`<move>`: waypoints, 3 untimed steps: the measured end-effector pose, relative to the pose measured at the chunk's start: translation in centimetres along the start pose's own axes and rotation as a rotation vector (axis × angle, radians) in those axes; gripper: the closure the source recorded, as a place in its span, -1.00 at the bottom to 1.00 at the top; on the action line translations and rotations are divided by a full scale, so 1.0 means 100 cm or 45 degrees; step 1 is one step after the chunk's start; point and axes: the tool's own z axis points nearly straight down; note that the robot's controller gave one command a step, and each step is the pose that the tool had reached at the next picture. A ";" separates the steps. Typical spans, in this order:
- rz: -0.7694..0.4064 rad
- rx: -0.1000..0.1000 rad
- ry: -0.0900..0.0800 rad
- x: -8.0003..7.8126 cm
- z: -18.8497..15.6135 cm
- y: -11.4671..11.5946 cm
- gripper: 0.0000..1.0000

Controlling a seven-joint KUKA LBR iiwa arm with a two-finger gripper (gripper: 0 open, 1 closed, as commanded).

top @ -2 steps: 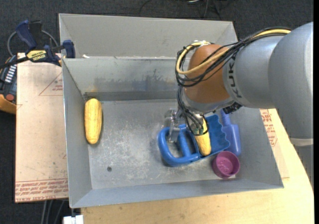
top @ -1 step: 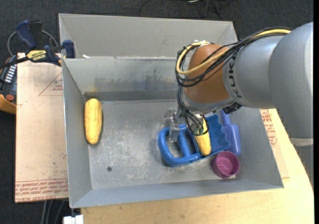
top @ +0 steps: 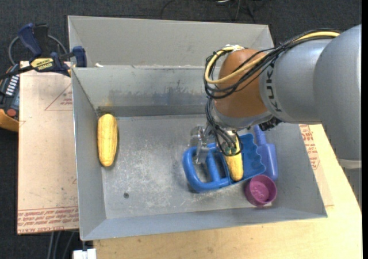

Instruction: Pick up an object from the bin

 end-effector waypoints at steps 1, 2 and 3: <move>0.000 -0.001 -0.010 -0.002 -0.018 0.000 1.00; 0.000 -0.002 -0.012 -0.002 -0.020 0.001 1.00; 0.000 -0.001 0.001 0.000 -0.032 0.001 1.00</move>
Offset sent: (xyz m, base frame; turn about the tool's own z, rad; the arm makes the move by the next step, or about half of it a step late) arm -0.0002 0.0001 0.0590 0.0000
